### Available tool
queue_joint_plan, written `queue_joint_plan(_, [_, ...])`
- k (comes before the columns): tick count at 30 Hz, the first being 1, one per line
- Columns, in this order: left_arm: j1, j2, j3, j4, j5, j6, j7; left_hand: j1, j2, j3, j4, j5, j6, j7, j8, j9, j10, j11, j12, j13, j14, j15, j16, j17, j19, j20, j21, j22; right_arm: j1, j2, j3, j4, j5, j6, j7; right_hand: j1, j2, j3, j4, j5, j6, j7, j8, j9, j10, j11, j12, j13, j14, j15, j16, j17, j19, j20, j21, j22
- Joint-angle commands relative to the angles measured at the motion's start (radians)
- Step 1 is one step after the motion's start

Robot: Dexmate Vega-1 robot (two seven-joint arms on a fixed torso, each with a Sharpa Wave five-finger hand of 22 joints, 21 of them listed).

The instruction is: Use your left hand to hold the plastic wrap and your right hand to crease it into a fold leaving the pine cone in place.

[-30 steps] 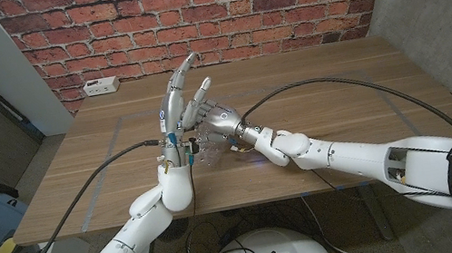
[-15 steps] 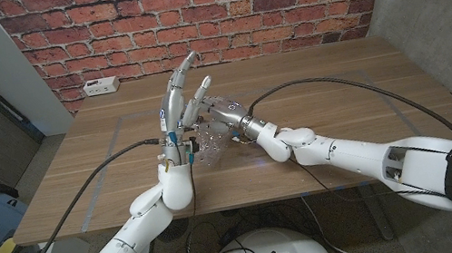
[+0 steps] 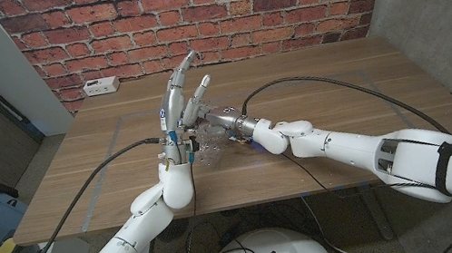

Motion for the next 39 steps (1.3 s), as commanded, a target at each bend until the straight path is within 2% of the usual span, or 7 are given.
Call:
queue_joint_plan(1, [-0.009, -0.001, 0.002, 0.012, -0.010, -0.003, 0.001, 0.010, 0.007, 0.009, -0.002, 0.002, 0.002, 0.004, -0.002, 0.001, 0.005, -0.005, -0.003, -0.002, 0.002, -0.006, 0.005, -0.001, 0.004, -0.003, -0.003, -0.001, 0.029, 0.031, -0.034, -0.035, -0.023, -0.125, 0.163, -0.075, 0.028, 0.010, 0.020, -0.009, -0.073, 0.005, -0.007, 0.000, -0.083, -0.003, -0.007, 0.003, -0.091, -0.042, 0.004, -0.001, -0.106, 0.003, -0.018, 0.001])
queue_joint_plan(7, [-0.013, -0.001, 0.003, 0.021, -0.014, -0.010, 0.001, 0.012, 0.008, 0.011, -0.003, 0.001, 0.002, 0.005, -0.002, 0.001, 0.006, -0.006, -0.004, -0.004, 0.003, -0.007, 0.005, -0.001, 0.004, -0.003, -0.003, -0.001, 0.050, 0.045, -0.053, -0.047, -0.006, -0.205, 0.317, -0.221, 0.013, 0.017, 0.022, -0.036, -0.228, 0.044, -0.008, 0.002, -0.239, 0.035, -0.006, 0.005, -0.253, -0.019, 0.008, 0.001, -0.303, -0.012, -0.020, 0.000])
queue_joint_plan(13, [-0.020, -0.001, 0.004, 0.030, -0.014, -0.017, 0.003, 0.015, 0.010, 0.014, -0.004, 0.000, 0.002, 0.006, -0.002, 0.001, 0.007, -0.006, -0.005, -0.008, 0.006, -0.009, 0.005, -0.002, 0.006, -0.002, -0.003, -0.002, 0.069, 0.067, -0.069, -0.030, 0.014, -0.252, 0.403, -0.256, -0.028, -0.034, 0.020, -0.057, -0.352, 0.121, -0.007, 0.005, -0.346, 0.091, -0.004, 0.006, -0.356, 0.036, 0.010, 0.002, -0.436, 0.006, -0.019, -0.001])
queue_joint_plan(25, [-0.028, 0.000, 0.004, 0.039, -0.021, -0.015, -0.009, 0.018, 0.011, 0.018, -0.005, -0.003, 0.002, 0.005, -0.002, 0.001, 0.009, -0.006, -0.007, -0.014, 0.007, -0.009, 0.005, -0.002, 0.006, -0.003, -0.005, -0.002, 0.067, 0.081, -0.090, 0.000, 0.017, -0.253, 0.359, -0.253, -0.033, -0.093, 0.018, -0.061, -0.534, 0.061, -0.010, 0.008, -0.467, 0.089, -0.009, 0.007, -0.432, 0.046, 0.015, 0.004, -0.541, 0.027, -0.015, 0.000])
queue_joint_plan(28, [-0.032, 0.000, 0.005, 0.042, -0.027, -0.013, -0.017, 0.019, 0.012, 0.019, -0.005, -0.003, 0.004, 0.005, -0.002, 0.001, 0.009, -0.004, -0.008, -0.015, 0.008, -0.009, 0.005, -0.002, 0.006, -0.002, -0.005, -0.002, 0.047, 0.076, -0.066, 0.003, 0.048, -0.205, 0.291, -0.236, -0.038, -0.102, 0.007, -0.060, -0.562, 0.002, -0.001, 0.009, -0.475, 0.089, -0.002, 0.007, -0.421, 0.055, 0.024, 0.000, -0.530, 0.049, -0.004, -0.002])
queue_joint_plan(31, [-0.038, -0.001, 0.009, 0.047, -0.027, -0.013, -0.021, 0.020, 0.012, 0.020, -0.005, -0.003, 0.005, 0.004, -0.001, 0.001, 0.008, -0.006, -0.009, -0.017, 0.009, -0.008, 0.005, -0.002, 0.006, -0.003, -0.005, -0.002, 0.032, 0.081, -0.035, 0.034, 0.085, -0.136, 0.203, -0.224, -0.043, -0.105, -0.001, -0.058, -0.557, -0.005, 0.006, 0.010, -0.464, 0.083, 0.004, 0.006, -0.406, 0.058, 0.029, -0.003, -0.512, 0.056, 0.002, -0.002])
queue_joint_plan(39, [-0.044, 0.005, 0.014, 0.038, -0.036, 0.014, -0.060, 0.021, 0.012, 0.022, -0.006, -0.005, 0.005, 0.003, -0.002, 0.001, 0.005, -0.009, -0.011, -0.021, 0.008, -0.005, 0.005, -0.002, 0.004, 0.001, -0.007, -0.002, 0.036, 0.143, 0.045, 0.238, 0.192, 0.197, -0.070, -0.084, -0.065, -0.085, -0.077, -0.041, -0.379, -0.054, 0.055, 0.005, -0.278, 0.051, 0.055, 0.005, -0.218, 0.034, 0.055, -0.013, -0.287, 0.081, 0.038, -0.004])
